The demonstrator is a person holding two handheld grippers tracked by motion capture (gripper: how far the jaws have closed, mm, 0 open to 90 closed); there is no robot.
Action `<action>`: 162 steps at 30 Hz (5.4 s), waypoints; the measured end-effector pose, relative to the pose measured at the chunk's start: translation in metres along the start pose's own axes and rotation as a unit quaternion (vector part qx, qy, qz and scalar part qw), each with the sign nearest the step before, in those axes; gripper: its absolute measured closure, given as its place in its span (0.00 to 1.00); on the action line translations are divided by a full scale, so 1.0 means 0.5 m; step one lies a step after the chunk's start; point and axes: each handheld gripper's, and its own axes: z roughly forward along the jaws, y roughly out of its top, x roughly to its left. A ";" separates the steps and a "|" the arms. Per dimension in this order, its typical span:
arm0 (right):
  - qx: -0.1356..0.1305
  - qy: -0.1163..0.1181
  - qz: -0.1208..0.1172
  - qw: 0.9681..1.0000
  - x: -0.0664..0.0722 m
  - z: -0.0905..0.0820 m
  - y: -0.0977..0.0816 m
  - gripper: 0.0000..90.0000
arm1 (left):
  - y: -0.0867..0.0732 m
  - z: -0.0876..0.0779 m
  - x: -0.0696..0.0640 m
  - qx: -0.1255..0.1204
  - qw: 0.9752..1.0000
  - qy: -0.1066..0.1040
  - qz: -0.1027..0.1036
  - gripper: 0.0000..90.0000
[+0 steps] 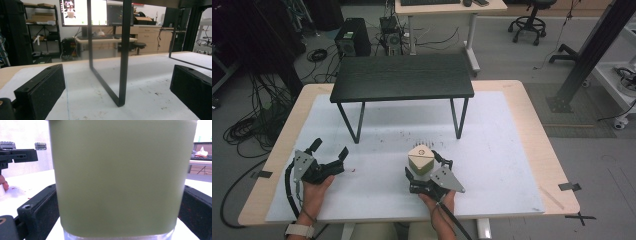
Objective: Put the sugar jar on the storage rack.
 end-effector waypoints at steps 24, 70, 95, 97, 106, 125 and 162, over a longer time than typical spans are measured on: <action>0.001 0.000 0.000 1.000 0.000 0.000 0.000 0.02 | 0.000 0.000 0.000 0.000 1.000 0.000 0.000 0.00; 0.001 0.000 0.001 1.000 0.000 0.000 0.000 0.03 | 0.000 0.000 0.000 0.000 1.000 0.000 0.000 0.00; 0.000 0.000 -0.001 1.000 0.000 0.000 0.000 0.03 | 0.000 0.000 0.000 0.000 1.000 0.000 0.000 0.00; 0.000 0.000 -0.001 1.000 0.000 0.000 0.000 0.03 | 0.000 0.000 0.000 0.000 1.000 0.000 0.000 0.00; -0.001 0.000 -0.002 1.000 0.001 -0.001 0.000 0.05 | 0.000 0.000 0.000 0.000 1.000 0.000 0.000 0.00; -0.010 0.006 -0.007 1.000 0.002 -0.004 -0.001 0.21 | 0.000 0.000 0.000 0.000 1.000 0.000 0.000 0.00; -0.013 0.010 -0.010 1.000 0.003 -0.005 -0.001 0.33 | 0.000 0.000 0.000 0.000 1.000 0.000 0.000 0.00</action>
